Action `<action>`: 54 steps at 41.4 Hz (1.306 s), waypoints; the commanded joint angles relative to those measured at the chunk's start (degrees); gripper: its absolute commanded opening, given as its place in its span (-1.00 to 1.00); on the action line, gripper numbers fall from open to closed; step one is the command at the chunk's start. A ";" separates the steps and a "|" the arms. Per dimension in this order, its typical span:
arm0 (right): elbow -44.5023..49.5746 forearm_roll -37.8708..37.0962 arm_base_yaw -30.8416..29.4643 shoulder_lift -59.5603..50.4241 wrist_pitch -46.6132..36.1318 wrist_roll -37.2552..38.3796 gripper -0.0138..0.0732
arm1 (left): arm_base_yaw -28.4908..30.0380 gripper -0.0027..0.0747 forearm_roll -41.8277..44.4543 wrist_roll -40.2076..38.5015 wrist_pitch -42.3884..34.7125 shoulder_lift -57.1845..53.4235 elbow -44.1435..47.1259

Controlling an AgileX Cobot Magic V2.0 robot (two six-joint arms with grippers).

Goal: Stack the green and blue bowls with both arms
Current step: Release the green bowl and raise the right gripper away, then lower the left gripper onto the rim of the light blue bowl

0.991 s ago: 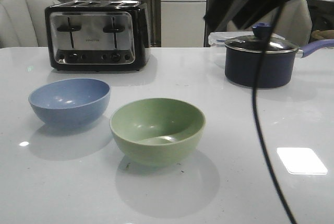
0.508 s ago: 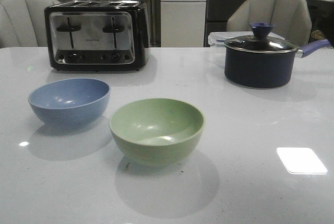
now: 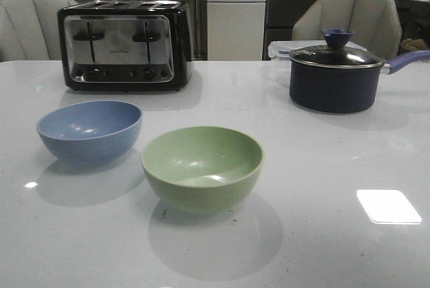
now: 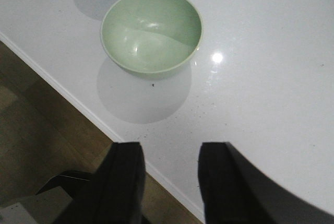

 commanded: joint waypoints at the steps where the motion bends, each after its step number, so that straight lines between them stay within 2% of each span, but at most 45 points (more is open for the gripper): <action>1: -1.44 -0.29 0.01 -0.56 -3.31 -0.55 0.20 | -0.46 0.38 -0.47 -0.13 -3.82 5.43 -4.33; 21: -1.44 -0.29 0.01 -0.56 -3.31 -0.55 0.20 | 0.45 0.38 -1.39 -0.13 -12.16 30.85 -15.21; 29: -1.44 -0.29 0.01 -0.56 -3.31 -0.55 0.20 | 3.17 0.38 -3.72 -0.13 -12.82 37.85 -20.57; 42: -1.44 -0.29 0.01 -0.56 -3.26 -0.55 0.20 | 3.28 0.37 -5.16 -0.13 -13.44 45.06 -23.49; 46: -1.44 -0.29 0.01 -0.56 -3.26 -0.55 0.20 | 3.28 0.22 -5.27 -0.13 -13.07 45.71 -23.49; 54: -1.44 -0.29 0.01 -0.56 -3.26 -0.55 0.20 | 3.28 -0.34 -5.27 -0.13 -12.70 45.84 -23.49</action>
